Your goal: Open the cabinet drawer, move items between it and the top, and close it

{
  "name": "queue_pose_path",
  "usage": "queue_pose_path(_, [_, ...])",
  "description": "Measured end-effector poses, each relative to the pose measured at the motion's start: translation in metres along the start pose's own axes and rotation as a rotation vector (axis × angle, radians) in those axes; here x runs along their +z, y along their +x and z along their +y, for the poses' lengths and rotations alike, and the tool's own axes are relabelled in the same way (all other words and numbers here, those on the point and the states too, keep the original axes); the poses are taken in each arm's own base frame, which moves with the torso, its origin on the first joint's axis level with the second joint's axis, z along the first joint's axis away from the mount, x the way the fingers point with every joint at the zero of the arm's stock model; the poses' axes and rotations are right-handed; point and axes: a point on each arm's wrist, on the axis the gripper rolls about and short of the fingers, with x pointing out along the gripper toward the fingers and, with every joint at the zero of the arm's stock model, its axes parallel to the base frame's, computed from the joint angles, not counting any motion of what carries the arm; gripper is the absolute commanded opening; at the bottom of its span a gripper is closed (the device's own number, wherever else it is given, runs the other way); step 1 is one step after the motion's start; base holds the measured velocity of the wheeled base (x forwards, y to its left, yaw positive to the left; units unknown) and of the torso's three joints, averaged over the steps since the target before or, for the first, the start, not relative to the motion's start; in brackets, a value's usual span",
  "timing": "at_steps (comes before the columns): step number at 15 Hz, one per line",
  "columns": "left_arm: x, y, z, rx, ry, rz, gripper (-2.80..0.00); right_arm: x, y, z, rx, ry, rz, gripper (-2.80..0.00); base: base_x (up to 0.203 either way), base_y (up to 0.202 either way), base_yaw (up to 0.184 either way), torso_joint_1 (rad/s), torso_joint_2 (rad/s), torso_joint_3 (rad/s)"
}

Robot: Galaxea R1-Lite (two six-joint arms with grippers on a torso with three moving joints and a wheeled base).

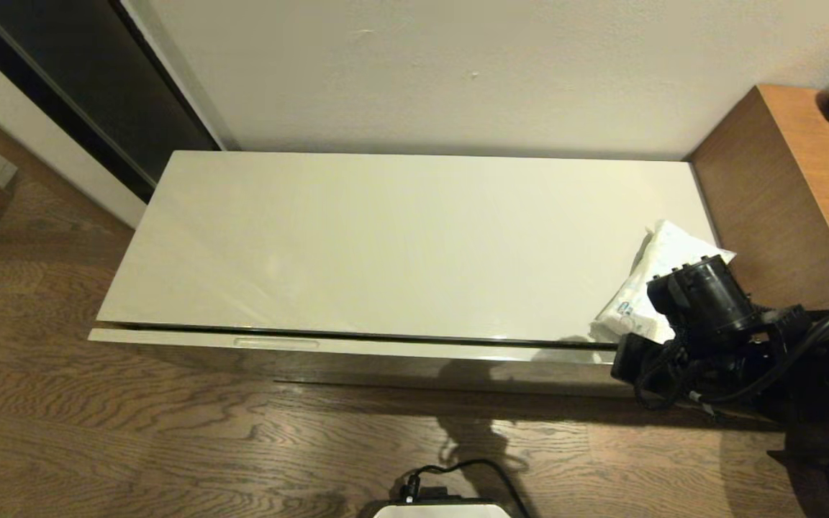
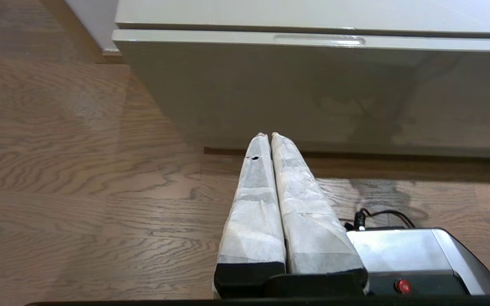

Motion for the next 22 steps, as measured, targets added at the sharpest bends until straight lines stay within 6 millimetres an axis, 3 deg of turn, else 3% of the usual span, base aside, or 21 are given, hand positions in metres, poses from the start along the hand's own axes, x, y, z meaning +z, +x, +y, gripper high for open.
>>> queue_pose_path(4, [0.0, 0.0, 0.0, 0.0, 0.0, 0.0, -2.8, 0.005, -0.012, -0.002, 0.004, -0.008, 0.001, -2.8, 0.0, 0.0, 0.0, 0.0, 0.0, 0.0])
queue_pose_path(10, [0.0, 0.0, 0.0, 0.001, 0.0, 0.0, -2.8, 0.02, -0.079, -0.022, 0.015, 0.003, 0.006, -2.8, 0.0, 0.0, 0.0, 0.0, 0.0, 0.0])
queue_pose_path(13, [0.0, 0.0, 0.0, 0.001, 0.0, 0.0, -2.8, 0.016, -0.128, -0.051, 0.019, 0.025, 0.005, -2.8, 0.0, 0.0, 0.0, 0.0, 0.0, 0.0])
queue_pose_path(17, [0.0, 0.0, 0.0, 0.001, 0.0, 0.0, -2.8, 0.001, -0.212, -0.116, 0.01, 0.059, -0.026, -2.8, 0.0, 0.0, 0.0, 0.0, 0.0, 0.0])
queue_pose_path(20, [0.0, 0.0, 0.0, 0.001, 0.0, 0.0, -2.8, -0.018, -0.284, -0.167, -0.009, 0.062, -0.118, -2.8, 0.0, 0.0, 0.0, 0.0, 0.0, 0.0])
queue_pose_path(22, [0.0, 0.0, 0.0, 0.001, 0.0, 0.0, -2.8, -0.045, -0.326, -0.189, -0.051, 0.038, -0.184, -2.8, 0.0, 0.0, 0.0, 0.0, 0.0, 0.0])
